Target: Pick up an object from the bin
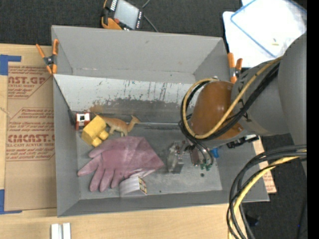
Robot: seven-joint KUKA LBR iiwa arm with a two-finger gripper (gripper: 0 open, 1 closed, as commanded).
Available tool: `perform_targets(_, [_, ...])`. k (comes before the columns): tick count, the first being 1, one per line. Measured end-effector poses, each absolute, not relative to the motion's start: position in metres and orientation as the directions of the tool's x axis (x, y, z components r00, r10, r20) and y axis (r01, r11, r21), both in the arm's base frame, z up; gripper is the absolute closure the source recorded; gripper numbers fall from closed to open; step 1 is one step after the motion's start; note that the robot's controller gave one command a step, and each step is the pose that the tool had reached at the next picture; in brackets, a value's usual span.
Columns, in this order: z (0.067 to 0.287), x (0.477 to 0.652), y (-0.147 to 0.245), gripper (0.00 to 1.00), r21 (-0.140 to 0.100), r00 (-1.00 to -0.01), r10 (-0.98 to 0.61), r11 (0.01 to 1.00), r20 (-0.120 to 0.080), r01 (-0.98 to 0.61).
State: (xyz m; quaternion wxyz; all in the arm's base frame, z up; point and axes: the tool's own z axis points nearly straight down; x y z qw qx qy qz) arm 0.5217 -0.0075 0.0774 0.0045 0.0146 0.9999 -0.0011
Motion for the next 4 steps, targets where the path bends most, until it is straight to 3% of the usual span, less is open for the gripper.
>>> perform_targets(1, [0.077, 0.522, -0.007, 1.00, -0.002, -1.000, 0.029, 1.000, -0.009, 0.029])
perform_targets(2, [0.130, 0.507, 0.019, 1.00, 0.000, -1.000, 0.009, 1.000, -0.012, 0.009])
perform_targets(3, [0.126, 0.508, 0.010, 1.00, -0.001, -1.000, 0.025, 1.000, -0.008, 0.025])
perform_targets(4, [0.147, 0.539, 0.025, 0.00, -0.002, -0.981, -0.194, 0.981, -0.010, -0.194])
